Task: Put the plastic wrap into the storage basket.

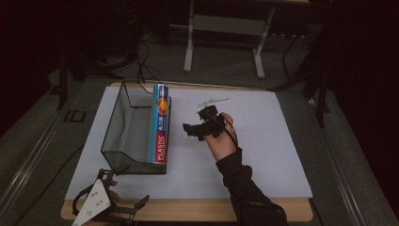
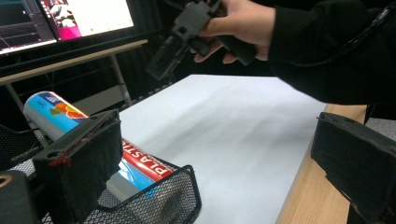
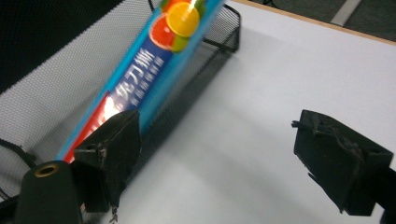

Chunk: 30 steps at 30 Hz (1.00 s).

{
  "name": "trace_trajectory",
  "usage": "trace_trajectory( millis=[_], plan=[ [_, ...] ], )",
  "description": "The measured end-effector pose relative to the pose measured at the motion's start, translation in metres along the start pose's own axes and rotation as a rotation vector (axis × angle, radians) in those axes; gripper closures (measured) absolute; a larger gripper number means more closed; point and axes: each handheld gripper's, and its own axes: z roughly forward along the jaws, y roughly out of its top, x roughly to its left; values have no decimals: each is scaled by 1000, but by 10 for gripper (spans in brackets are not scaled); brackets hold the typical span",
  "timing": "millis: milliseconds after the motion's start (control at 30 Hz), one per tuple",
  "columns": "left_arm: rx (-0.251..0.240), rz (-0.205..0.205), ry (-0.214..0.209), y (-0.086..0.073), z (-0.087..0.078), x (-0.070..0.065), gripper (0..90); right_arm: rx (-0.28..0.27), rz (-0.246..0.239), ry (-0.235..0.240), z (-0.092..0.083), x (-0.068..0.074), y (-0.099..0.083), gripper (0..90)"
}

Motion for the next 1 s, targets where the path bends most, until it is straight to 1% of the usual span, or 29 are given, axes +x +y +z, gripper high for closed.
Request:
trace_trajectory(
  millis=[33,100,133,200,267,300,400,433,500,633,733,767,800,833,933,1000],
  plan=[
    [0,1,1,0,0,0,27,-2,-8,-1,-3,-2,-4,150],
    [0,2,1,0,0,0,27,6,-11,-4,-7,-5,-10,150],
    [2,2,2,0,0,0,27,4,-13,1,-9,-6,-14,150],
    [4,2,1,0,1,0,27,4,-15,-3,-13,-9,-20,150],
    [5,4,1,0,1,0,27,-1,-8,12,-17,-11,-26,150],
    [5,4,1,0,1,0,27,0,-14,18,-19,-13,-30,150],
    [5,2,2,0,1,0,27,6,-22,17,-22,-14,-37,149],
    [5,2,2,0,1,0,27,16,-32,11,-25,-16,-45,148],
    [5,4,2,0,1,-1,27,17,-46,3,-29,-18,-53,145],
    [4,5,1,0,1,-1,28,24,-49,-5,-35,-22,-71,144],
    [5,4,2,0,1,-1,27,33,-51,1,-40,-25,-83,143],
    [5,4,2,0,1,-1,27,33,-51,1,-40,-25,-83,143],
    [6,6,0,0,1,-1,27,40,-53,-1,-42,-26,-87,143],
    [7,7,0,0,2,-1,28,49,-56,5,-45,-28,-95,143],
    [9,8,-1,0,2,-1,27,56,-60,4,-47,-31,-105,145],
    [9,8,0,0,2,-2,27,57,-63,1,-48,-32,-108,145]
  ],
)
